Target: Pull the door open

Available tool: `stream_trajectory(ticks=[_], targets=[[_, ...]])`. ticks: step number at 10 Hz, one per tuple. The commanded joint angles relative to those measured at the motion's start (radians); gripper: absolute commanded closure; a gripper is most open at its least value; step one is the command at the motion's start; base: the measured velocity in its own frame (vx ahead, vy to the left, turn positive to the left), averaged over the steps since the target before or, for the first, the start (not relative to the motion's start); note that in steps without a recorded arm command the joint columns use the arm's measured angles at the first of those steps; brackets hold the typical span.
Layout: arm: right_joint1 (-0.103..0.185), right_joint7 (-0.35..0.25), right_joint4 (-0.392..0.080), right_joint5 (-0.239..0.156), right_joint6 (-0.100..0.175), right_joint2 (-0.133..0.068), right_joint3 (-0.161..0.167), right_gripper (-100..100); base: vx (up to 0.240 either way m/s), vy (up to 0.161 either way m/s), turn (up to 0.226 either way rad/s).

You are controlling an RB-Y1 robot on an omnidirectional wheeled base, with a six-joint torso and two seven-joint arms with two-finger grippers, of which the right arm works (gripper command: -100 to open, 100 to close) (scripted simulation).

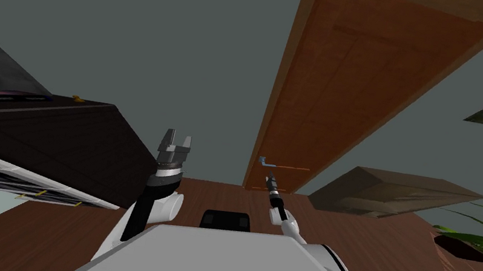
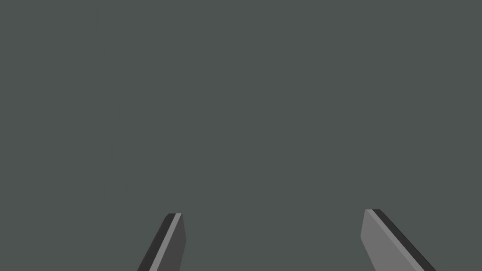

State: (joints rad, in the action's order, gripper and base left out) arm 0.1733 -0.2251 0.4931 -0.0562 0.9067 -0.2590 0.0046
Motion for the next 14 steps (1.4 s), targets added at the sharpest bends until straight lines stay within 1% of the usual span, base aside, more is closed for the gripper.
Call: stream_trajectory(ticks=[1,2,3,4,5,7,8,9,10,11,13,14], targets=[[-0.016,-0.002,0.000,-0.013,0.006,-0.011,-0.020,-100,0.093,0.008,0.257],[-0.016,-0.002,0.000,-0.013,0.006,-0.011,-0.020,-100,0.123,-0.026,0.136],[-0.016,-0.002,0.000,-0.013,0.006,-0.011,-0.020,-100,0.071,-0.016,-0.016],[-0.034,-0.004,0.000,-0.027,0.012,-0.023,-0.043,-100,0.115,0.005,0.252],[-0.030,-0.004,-0.046,-0.027,0.012,-0.023,-0.043,-100,0.124,-0.008,0.147],[-0.034,-0.004,-0.071,-0.027,0.012,-0.023,-0.043,-100,0.033,0.000,-0.023],[-0.034,-0.004,-0.027,-0.027,0.012,-0.023,-0.043,-100,-0.012,0.003,-0.005],[-0.034,-0.004,-0.028,-0.027,0.012,-0.023,-0.043,-100,-0.014,0.000,0.007],[-0.034,-0.004,0.000,-0.027,0.012,-0.023,-0.043,-100,-0.011,0.000,-0.001],[-0.053,-0.006,0.001,-0.041,0.018,-0.036,-0.066,-100,0.097,0.000,0.268],[-0.067,-0.007,0.001,-0.053,0.024,-0.046,-0.085,-100,0.164,-0.039,0.228],[-0.067,-0.007,0.001,-0.053,0.024,-0.046,-0.085,-100,0.120,-0.020,0.044]])
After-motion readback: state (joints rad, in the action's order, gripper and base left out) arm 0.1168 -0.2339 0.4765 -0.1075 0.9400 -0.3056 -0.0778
